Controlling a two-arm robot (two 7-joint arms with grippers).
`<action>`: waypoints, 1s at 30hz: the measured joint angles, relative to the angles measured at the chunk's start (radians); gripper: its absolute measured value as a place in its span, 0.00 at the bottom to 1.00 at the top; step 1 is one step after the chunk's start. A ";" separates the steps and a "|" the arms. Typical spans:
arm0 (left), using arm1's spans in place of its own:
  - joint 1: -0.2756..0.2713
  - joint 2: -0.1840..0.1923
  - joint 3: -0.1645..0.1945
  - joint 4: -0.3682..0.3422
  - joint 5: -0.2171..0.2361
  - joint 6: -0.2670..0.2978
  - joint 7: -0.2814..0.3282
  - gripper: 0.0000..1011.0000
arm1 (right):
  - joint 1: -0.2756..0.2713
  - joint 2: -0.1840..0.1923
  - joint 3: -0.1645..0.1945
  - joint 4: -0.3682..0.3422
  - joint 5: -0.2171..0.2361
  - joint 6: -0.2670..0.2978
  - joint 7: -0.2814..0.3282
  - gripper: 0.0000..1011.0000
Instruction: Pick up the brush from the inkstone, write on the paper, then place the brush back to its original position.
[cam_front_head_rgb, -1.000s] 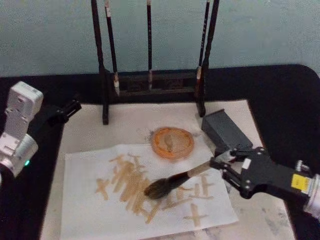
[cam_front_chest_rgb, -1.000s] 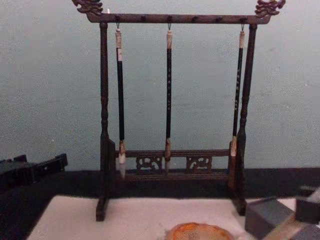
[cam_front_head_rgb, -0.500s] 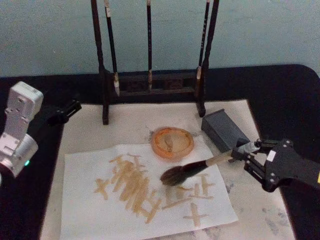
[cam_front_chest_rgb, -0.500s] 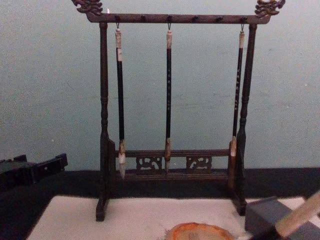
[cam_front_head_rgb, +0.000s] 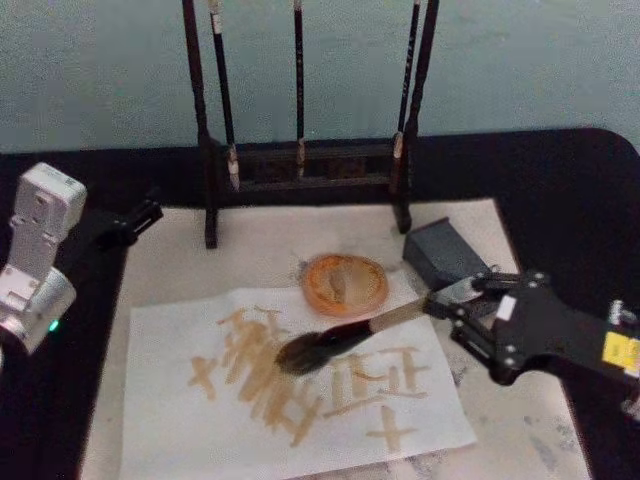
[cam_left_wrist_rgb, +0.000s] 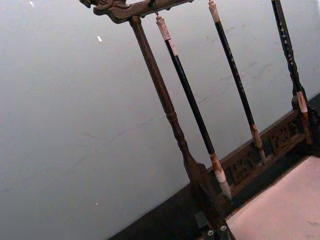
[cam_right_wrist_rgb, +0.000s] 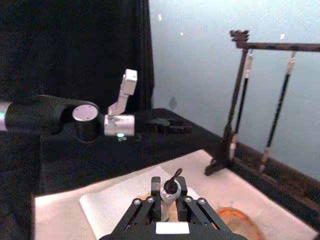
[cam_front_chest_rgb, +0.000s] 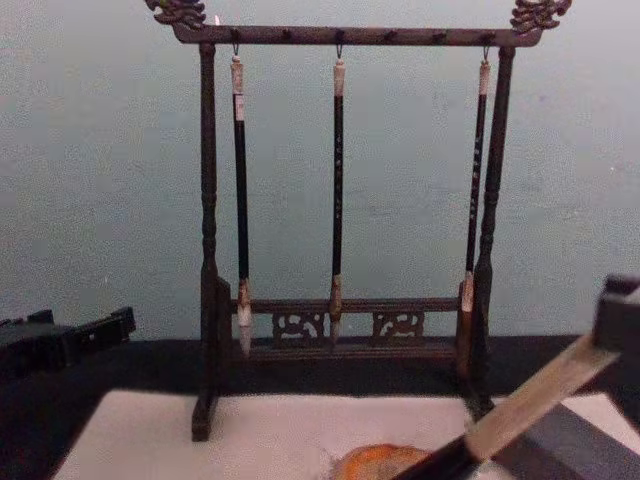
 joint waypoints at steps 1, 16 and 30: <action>0.000 0.000 0.000 0.000 0.000 0.000 0.000 0.99 | 0.007 -0.003 -0.009 0.002 -0.002 0.005 0.001 0.17; 0.000 0.000 0.000 0.000 0.000 0.000 0.000 0.99 | 0.097 -0.019 -0.133 0.051 -0.009 0.064 0.025 0.17; 0.000 0.000 0.000 0.000 0.000 0.000 0.000 0.99 | 0.080 0.004 -0.127 0.080 0.027 0.047 0.022 0.17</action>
